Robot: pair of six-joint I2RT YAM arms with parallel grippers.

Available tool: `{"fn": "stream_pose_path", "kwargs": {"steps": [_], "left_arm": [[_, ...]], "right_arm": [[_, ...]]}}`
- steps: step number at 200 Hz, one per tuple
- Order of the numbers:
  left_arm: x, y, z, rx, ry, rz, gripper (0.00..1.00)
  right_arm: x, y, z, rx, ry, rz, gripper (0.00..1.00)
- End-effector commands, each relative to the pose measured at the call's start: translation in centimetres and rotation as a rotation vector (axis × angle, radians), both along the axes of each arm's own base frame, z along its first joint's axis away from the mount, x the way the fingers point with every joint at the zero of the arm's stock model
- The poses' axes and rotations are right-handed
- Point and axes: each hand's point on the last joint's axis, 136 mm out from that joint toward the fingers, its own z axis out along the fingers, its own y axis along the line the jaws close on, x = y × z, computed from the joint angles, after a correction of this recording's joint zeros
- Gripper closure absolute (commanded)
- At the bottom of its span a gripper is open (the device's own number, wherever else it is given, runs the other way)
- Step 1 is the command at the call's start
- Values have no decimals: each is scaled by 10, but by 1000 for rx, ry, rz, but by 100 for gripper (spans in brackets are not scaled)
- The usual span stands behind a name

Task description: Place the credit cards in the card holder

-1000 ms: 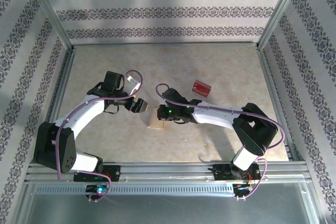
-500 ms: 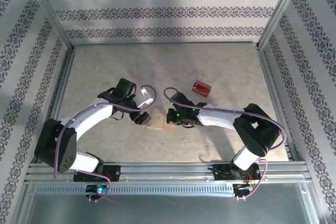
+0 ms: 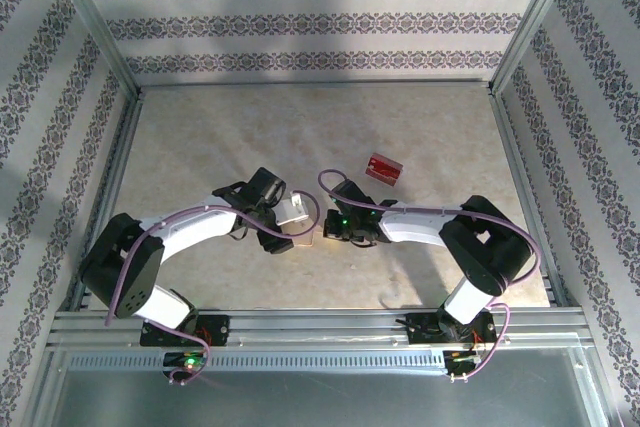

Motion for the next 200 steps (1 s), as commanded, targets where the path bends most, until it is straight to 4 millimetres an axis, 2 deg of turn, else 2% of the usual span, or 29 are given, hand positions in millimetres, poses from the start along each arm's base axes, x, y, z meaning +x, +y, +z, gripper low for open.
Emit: {"fn": "stream_pose_path", "kwargs": {"steps": [1, 29, 72, 100, 156, 180, 200], "left_arm": [[-7, -7, -6, 10, -8, -58, 15], [-12, -8, -15, 43, -16, -98, 15], [2, -3, -19, 99, -88, -76, 17], [8, -7, -17, 79, -101, -48, 27], [8, -7, -11, 71, -89, -40, 60], [18, -3, -8, 73, -106, 19, 62], [29, 3, -5, 58, -133, 101, 57]], "right_arm": [[-2, -6, -13, -1, 38, -25, 94], [-3, -5, -12, 12, 33, -23, 95], [-6, -10, -14, 10, 35, -29, 95], [-6, -11, -20, 6, 45, -22, 95], [-9, -15, -23, 6, 55, -20, 95], [-9, -18, -21, 3, 43, -22, 95], [-9, -24, -23, -9, 51, -25, 95]]}}
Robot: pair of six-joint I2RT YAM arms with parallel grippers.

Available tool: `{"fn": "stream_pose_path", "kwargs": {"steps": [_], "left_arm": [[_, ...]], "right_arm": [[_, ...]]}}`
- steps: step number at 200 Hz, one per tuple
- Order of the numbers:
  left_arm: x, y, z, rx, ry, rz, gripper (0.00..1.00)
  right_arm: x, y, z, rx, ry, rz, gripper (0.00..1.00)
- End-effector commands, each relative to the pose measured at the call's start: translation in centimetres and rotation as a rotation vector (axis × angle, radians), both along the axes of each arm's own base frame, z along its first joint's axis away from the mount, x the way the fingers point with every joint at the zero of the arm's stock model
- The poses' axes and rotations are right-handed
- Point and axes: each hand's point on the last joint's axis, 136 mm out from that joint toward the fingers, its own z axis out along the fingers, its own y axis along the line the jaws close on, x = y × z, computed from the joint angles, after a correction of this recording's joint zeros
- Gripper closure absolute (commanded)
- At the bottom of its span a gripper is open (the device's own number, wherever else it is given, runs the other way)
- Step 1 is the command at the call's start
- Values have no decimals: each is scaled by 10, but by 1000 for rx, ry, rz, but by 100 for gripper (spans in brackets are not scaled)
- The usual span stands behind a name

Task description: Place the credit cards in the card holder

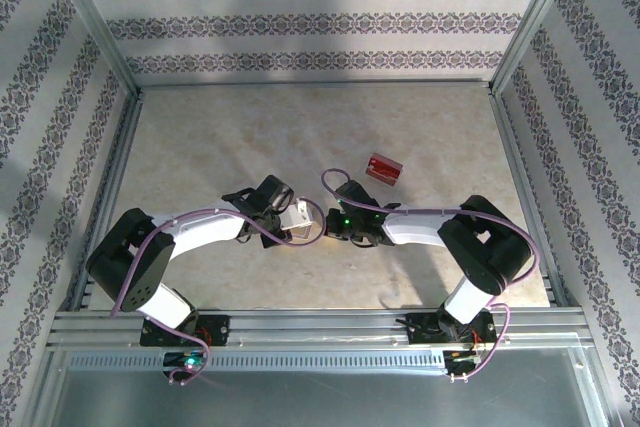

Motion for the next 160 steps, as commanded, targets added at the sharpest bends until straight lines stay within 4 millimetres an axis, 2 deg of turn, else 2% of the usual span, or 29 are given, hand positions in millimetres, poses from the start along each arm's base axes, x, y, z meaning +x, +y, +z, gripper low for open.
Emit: {"fn": "stream_pose_path", "kwargs": {"steps": [1, 23, 42, 67, 102, 115, 137, 149, 160], "left_arm": [[23, 4, 12, -29, -60, 109, 57], [37, 13, 18, -37, -83, 195, 44], [48, 17, 24, -54, -116, 240, 38], [59, 25, 30, -58, -135, 295, 35], [65, 23, 31, -91, -135, 324, 34], [60, 20, 30, -80, -104, 283, 34], [27, 7, 30, -80, -12, 52, 30], [14, 7, 32, -61, 13, -25, 25], [13, 7, 32, -37, 19, -63, 20]], "right_arm": [[-15, -25, -23, -88, 70, -11, 95], [-15, -25, -20, -81, 60, -9, 96], [-16, -27, -27, -101, 70, 2, 95], [-17, -25, -28, -96, 77, 6, 95], [-17, -25, -32, -107, 79, 15, 96], [-18, -24, -30, -100, 78, 13, 96], [-17, -24, -29, -100, 71, 16, 96], [-15, -24, -29, -103, 72, 18, 96], [-14, -24, -28, -101, 75, 18, 96]]}}
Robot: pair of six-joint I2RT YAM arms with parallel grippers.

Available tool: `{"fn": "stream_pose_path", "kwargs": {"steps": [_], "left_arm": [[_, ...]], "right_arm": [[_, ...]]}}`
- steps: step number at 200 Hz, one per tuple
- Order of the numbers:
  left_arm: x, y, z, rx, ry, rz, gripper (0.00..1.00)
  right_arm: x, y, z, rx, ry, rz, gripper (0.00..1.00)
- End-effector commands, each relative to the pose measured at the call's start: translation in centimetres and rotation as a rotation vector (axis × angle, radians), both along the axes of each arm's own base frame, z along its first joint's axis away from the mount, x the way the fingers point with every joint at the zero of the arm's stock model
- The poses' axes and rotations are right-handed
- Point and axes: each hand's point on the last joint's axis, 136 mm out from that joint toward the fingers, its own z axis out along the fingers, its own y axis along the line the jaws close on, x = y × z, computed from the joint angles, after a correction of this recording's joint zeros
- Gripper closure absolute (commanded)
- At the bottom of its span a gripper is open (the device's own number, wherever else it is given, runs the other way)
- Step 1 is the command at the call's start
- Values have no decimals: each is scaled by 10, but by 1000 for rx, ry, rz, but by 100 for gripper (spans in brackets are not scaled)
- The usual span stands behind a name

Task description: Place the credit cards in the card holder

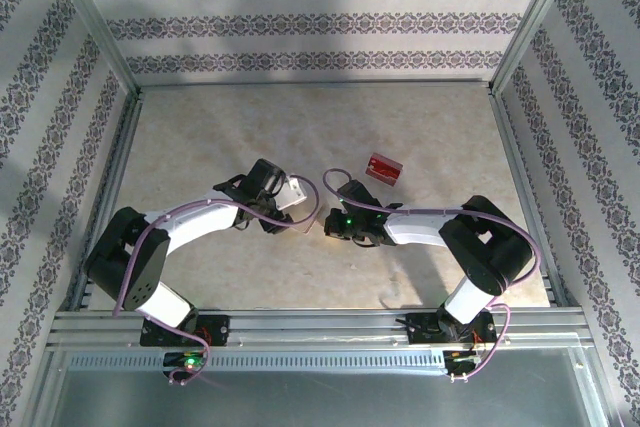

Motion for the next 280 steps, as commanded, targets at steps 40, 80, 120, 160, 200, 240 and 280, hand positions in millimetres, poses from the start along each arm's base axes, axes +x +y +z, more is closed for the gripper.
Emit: {"fn": "stream_pose_path", "kwargs": {"steps": [40, 80, 120, 160, 200, 240, 280], "left_arm": [[0, -17, 5, 142, -105, -308, 17], [2, -33, 0, 177, -195, -502, 15], [-4, -30, -12, 233, -208, -597, 10], [12, -34, -15, 239, -288, -574, 6], [28, -42, -3, 207, -340, -538, 18], [34, -42, 9, 158, -303, -490, 37], [45, -43, 10, 118, -309, -416, 46]], "right_arm": [[-12, -16, -30, -92, 85, 18, 96], [-9, -10, -31, -76, 83, 21, 96], [-11, -11, -32, -76, 86, 21, 96], [-13, -12, -33, -75, 88, 17, 96], [-18, -15, -36, -82, 100, 20, 96], [-19, -19, -36, -89, 95, 22, 96], [-19, -17, -37, -86, 91, 26, 96]]}}
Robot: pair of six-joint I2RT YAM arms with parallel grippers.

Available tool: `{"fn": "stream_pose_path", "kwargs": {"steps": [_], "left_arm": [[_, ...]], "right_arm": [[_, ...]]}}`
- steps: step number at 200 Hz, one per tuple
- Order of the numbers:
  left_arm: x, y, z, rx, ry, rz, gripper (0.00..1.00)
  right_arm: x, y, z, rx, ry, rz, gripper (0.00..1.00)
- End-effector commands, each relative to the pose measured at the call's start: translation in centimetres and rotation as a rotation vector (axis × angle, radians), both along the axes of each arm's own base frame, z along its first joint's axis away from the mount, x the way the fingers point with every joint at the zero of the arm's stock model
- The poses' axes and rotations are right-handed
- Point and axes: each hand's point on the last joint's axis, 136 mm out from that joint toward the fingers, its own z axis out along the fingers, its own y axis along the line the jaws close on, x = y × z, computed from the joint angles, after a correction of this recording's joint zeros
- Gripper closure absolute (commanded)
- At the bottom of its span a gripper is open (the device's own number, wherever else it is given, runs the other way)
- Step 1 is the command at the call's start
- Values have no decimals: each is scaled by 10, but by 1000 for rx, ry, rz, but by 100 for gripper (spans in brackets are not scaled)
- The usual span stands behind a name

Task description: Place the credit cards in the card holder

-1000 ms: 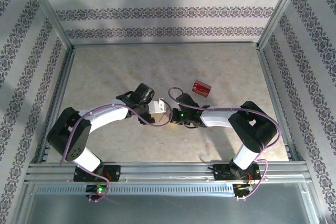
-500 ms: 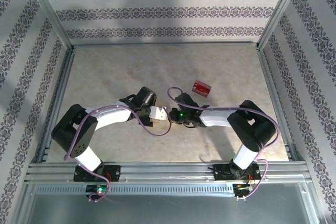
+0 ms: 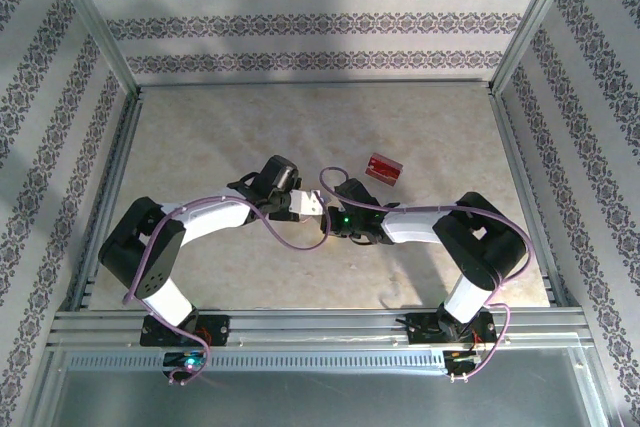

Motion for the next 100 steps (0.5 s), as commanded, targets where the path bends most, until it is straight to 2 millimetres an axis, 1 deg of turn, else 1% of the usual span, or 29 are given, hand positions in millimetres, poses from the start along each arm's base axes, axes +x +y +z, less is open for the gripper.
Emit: {"fn": "stream_pose_path", "kwargs": {"steps": [1, 15, 30, 50, 65, 77, 100], "left_arm": [[11, -1, 0, -56, 15, 60, 47], [19, 1, 1, -79, 12, 106, 55], [24, 4, 2, -105, 22, 155, 65], [29, 8, 4, -143, 47, 216, 83], [27, 9, 6, -172, 82, 258, 94], [23, 8, 7, -194, 120, 279, 100], [22, 9, 10, -236, 164, 336, 100]], "right_arm": [[-28, -27, -37, -124, 118, 3, 96], [-28, -26, -37, -118, 126, 3, 96], [-28, -25, -34, -113, 117, 2, 96], [-28, -25, -34, -121, 113, 8, 96], [-27, -25, -33, -117, 117, 6, 96], [-27, -23, -29, -110, 108, 6, 96], [-27, -23, -27, -114, 100, 13, 96]]}}
